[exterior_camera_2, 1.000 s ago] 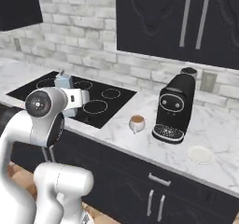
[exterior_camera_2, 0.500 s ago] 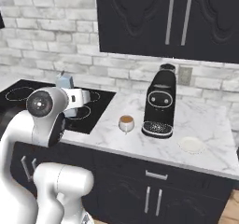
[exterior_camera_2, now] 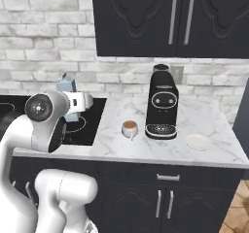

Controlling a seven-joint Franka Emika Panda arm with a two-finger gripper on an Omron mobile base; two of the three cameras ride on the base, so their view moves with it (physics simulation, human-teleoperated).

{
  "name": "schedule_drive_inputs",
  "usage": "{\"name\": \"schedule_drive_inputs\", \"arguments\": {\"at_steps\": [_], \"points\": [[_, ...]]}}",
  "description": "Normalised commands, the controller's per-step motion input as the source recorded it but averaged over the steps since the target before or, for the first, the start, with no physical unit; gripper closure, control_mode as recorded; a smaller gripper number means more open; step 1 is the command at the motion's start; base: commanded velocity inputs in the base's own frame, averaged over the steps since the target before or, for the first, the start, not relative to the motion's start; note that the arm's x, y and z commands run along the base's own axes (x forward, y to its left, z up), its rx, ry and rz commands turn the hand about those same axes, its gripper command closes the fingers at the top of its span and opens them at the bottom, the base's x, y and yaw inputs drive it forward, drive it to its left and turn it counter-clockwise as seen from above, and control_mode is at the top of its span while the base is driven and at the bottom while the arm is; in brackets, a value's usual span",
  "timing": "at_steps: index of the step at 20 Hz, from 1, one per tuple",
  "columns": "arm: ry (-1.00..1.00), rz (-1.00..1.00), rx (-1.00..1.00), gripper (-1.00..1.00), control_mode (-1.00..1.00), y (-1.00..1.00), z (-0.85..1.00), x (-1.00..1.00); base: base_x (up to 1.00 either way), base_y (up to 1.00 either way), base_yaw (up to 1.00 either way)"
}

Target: Take a sugar cube from the saucer and place it inside the coffee. Then, grab milk from the fridge and place it next to the coffee on the counter to sweeten the coffee.

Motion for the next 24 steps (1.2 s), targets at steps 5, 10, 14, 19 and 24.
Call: {"name": "schedule_drive_inputs", "arguments": {"at_steps": [5,10,14,19,24], "points": [[0.0,0.0,0.0,1.0,1.0,0.0,0.0,0.0,0.37,0.21,-0.32],[0.0,0.0,0.0,1.0,-1.0,0.0,0.0,0.02,0.1,0.08,-0.04],[-0.05,0.01,0.0,1.0,-1.0,-0.14,-0.13,-0.01,0.0,0.0,0.0],[-0.1,0.08,0.03,1.0,-1.0,-0.63,-0.31,0.0,0.0,0.0,0.0],[-0.06,0.12,0.08,1.0,-1.0,-0.85,-0.43,0.08,0.0,0.0,0.0]]}}
